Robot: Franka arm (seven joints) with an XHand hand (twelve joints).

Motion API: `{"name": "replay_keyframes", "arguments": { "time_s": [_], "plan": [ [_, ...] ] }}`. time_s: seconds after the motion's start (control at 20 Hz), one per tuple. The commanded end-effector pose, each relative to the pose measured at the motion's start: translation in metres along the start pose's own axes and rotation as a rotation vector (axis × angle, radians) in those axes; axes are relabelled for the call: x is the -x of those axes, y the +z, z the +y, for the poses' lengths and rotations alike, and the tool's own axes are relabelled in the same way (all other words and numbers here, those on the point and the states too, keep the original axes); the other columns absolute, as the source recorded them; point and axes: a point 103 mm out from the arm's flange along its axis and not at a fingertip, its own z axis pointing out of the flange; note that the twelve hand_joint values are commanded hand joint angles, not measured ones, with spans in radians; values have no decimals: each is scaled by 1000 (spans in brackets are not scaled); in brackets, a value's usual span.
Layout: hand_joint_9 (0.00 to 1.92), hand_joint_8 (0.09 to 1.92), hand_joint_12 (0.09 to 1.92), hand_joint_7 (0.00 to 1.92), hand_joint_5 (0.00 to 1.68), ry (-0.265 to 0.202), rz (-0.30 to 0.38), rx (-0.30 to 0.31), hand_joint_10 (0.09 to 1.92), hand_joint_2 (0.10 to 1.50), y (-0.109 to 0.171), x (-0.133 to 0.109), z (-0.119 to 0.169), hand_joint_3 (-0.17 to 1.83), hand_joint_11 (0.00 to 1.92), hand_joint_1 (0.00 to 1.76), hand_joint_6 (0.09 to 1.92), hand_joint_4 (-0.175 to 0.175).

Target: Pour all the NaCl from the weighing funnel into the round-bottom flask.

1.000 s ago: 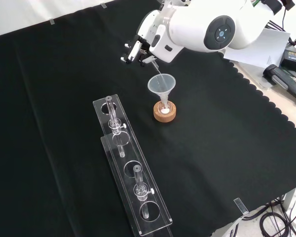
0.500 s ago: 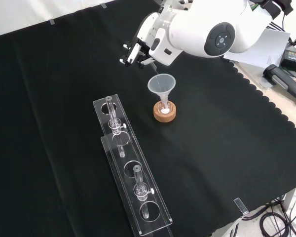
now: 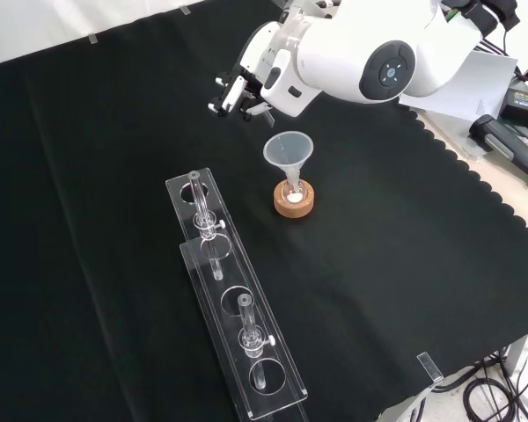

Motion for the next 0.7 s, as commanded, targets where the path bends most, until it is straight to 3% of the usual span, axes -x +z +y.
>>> {"name": "replay_keyframes", "arguments": {
  "time_s": [0.05,0.2,0.45,0.7],
  "plan": [
    [1359,142,1479,1745,1341,3,12,0,101,547,2,0,-2,814,0,1129,617,175],
    [1360,141,1484,1746,1341,27,11,-23,100,546,8,6,-4,816,0,1129,617,175],
    [1363,138,1490,1748,1341,-12,16,10,100,545,1,-5,-2,818,0,1129,618,175],
    [1366,136,1494,1749,1341,46,-2,-44,99,544,15,13,-12,819,0,1129,619,175]
  ]
}}
